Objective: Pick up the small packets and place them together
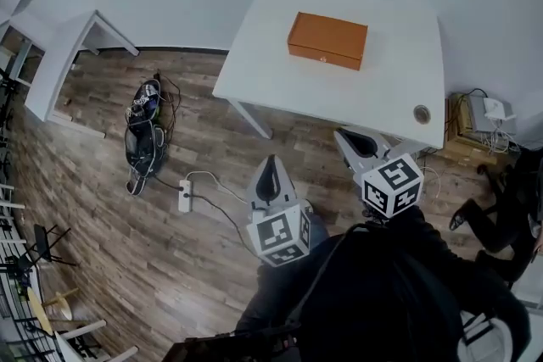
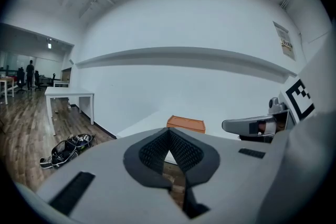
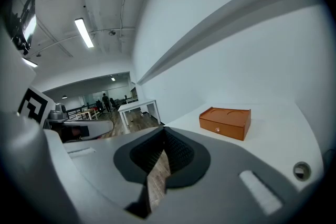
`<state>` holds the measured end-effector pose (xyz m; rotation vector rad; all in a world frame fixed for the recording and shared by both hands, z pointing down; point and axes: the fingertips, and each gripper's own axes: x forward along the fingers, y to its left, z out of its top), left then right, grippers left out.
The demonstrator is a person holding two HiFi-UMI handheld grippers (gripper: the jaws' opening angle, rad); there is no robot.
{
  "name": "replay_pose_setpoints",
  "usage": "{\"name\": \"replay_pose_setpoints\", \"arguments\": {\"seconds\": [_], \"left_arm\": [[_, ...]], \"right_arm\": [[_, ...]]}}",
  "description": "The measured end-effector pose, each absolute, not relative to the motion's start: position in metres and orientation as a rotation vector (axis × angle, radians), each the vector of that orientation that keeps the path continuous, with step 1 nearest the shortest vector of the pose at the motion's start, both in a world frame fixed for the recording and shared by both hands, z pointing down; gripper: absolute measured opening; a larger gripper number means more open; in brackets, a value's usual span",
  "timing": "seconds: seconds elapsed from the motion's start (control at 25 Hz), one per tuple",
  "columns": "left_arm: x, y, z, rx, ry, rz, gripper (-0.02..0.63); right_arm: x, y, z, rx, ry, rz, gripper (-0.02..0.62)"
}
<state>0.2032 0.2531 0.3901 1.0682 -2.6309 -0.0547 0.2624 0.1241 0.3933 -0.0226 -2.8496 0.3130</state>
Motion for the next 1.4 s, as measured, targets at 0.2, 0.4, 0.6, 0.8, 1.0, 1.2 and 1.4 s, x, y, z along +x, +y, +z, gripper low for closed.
{"name": "replay_pose_setpoints", "arguments": {"seconds": [0.2, 0.4, 0.6, 0.8, 1.0, 1.2, 1.4], "left_arm": [[0.144, 0.247, 0.394, 1.172, -2.567, -0.022, -0.002], [0.105, 0.232, 0.402, 1.254, -2.508, 0.005, -0.002], [0.084, 0.207, 0.414, 1.311, -2.456, 0.013, -0.002], [0.048, 0.179, 0.425, 1.349, -2.418, 0.041, -0.002], [0.003, 0.138, 0.429, 1.422, -2.363, 0.082, -0.002], [-0.037, 0.086, 0.432, 1.492, -2.287, 0.125, -0.002], [-0.062, 0.035, 0.443, 1.581, -2.190, 0.182, -0.002]], "right_arm": [[0.211, 0.113, 0.395, 0.126, -2.853, 0.351, 0.002], [0.182, 0.092, 0.398, 0.251, -2.833, 0.324, 0.002], [0.166, 0.057, 0.413, 0.366, -2.783, 0.343, 0.002], [0.137, 0.023, 0.425, 0.436, -2.764, 0.360, 0.002], [0.105, -0.013, 0.443, 0.510, -2.703, 0.390, 0.003], [0.079, -0.048, 0.457, 0.556, -2.636, 0.449, 0.003], [0.061, -0.075, 0.473, 0.590, -2.580, 0.508, 0.003]]}}
